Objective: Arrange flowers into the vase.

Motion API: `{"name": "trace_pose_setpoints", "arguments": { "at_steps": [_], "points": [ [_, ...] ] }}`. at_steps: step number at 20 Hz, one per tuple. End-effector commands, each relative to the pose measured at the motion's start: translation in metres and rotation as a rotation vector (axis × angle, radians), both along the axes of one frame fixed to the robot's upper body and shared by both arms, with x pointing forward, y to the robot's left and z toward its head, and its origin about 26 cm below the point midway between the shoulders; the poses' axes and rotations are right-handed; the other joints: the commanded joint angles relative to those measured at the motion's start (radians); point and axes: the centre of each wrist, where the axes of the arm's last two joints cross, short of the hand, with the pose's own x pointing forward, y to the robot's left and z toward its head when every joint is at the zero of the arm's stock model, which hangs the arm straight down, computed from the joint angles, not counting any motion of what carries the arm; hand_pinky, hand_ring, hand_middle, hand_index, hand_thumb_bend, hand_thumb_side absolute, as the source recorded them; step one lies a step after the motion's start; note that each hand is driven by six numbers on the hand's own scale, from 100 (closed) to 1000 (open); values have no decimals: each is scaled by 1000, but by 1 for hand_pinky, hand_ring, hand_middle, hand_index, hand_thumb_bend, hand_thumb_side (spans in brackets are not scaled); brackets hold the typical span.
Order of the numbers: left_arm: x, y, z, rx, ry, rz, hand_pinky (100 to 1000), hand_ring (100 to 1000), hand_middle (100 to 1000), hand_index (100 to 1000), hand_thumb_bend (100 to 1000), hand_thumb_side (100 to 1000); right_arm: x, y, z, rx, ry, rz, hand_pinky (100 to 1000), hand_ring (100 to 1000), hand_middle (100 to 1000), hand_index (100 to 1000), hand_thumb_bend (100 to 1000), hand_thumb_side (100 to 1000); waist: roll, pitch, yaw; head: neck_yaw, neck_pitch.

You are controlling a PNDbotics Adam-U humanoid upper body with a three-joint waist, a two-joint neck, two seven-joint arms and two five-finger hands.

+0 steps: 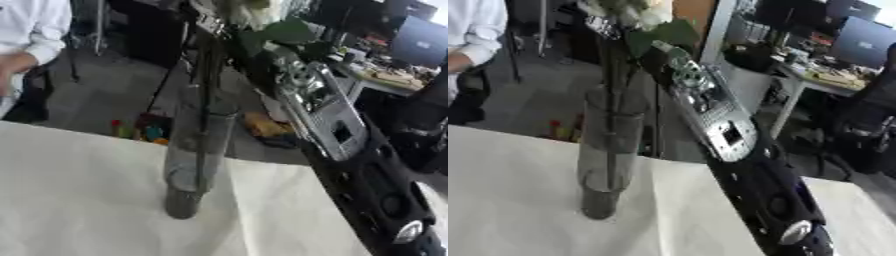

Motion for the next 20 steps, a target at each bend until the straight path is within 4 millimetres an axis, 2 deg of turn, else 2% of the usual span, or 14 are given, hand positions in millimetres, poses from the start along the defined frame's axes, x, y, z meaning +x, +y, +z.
{"name": "trace_pose_setpoints", "arguments": {
  "at_steps": [1, 4, 9, 12, 20],
  "points": [
    [-5, 2, 6, 6, -25, 6, 809, 907, 758, 878, 100, 1000, -9, -13, 14, -13, -34, -37, 1000, 925, 857, 1000, 466, 868, 10, -35, -2, 4, 3],
    [-5, 2, 6, 5, -25, 8, 809, 907, 758, 877, 100, 1000, -8, -14, 13, -31, -26, -39, 1000, 928, 862, 1000, 489, 838, 9, -36, -4, 6, 4],
    [-5, 2, 6, 6, -23, 9, 809, 907, 757, 877, 100, 1000, -8, -18, 12, -67, -13, -41, 1000, 935, 871, 1000, 542, 730, 10, -37, -9, 7, 5],
    [-5, 2, 6, 6, -22, 10, 809, 907, 757, 877, 100, 1000, -9, -18, 13, -83, -10, -31, 1000, 933, 868, 1000, 552, 752, 12, -37, -10, 7, 5],
    [-5, 2, 5, 7, -19, 12, 809, 907, 757, 877, 100, 1000, -14, -15, 14, -116, -17, -15, 1000, 937, 875, 1000, 542, 729, 15, -37, -16, 6, 9]
  ]
}}
